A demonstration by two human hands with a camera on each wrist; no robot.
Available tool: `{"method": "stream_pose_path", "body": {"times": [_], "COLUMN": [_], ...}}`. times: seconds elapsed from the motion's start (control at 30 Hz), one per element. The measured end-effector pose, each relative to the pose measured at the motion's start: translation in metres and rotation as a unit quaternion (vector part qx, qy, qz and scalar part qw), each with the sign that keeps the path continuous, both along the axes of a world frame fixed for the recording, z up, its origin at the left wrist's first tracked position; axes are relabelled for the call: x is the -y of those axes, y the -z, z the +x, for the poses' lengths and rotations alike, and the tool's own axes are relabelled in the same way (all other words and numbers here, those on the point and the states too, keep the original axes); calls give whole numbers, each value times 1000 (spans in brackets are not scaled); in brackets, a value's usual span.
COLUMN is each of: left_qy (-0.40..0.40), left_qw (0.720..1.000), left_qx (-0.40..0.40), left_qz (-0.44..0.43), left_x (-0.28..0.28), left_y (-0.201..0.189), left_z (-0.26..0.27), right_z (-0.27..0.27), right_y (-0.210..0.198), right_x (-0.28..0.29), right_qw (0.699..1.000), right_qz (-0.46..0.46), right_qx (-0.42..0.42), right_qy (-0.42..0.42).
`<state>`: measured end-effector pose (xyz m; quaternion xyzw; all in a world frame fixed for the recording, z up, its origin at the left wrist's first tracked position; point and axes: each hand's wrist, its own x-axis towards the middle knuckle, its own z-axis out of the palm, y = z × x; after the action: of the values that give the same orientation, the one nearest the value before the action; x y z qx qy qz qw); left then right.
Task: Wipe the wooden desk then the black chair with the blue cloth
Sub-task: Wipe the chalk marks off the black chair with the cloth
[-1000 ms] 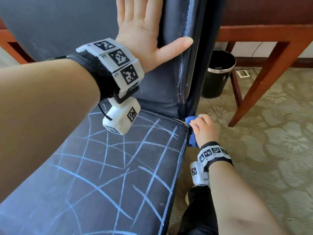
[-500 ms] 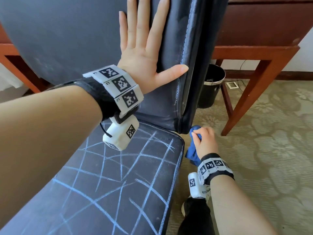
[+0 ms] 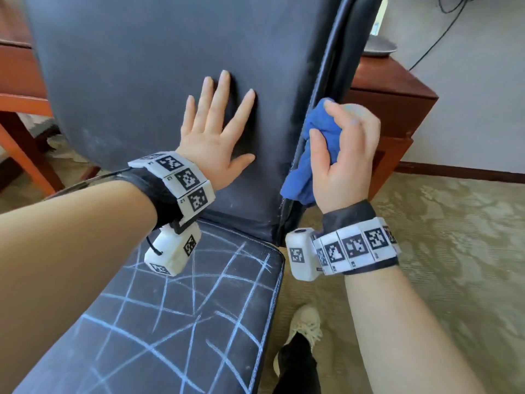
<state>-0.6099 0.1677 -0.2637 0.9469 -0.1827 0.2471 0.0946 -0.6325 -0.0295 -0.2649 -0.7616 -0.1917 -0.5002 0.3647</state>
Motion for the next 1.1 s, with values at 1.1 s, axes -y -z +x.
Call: {"method": "stream_pose_path", "body": {"times": [1.1], "left_qy": [10], "left_qw": [999], "left_qx": [-36], "left_qz": [28], "left_x": [18], "left_y": [-3], "left_z": [3], "right_z": [-10], "right_y": [22], "right_x": [-14], "right_qw": [979], "right_qz": [-155], "right_qx": [-115], "right_qy": [73]}}
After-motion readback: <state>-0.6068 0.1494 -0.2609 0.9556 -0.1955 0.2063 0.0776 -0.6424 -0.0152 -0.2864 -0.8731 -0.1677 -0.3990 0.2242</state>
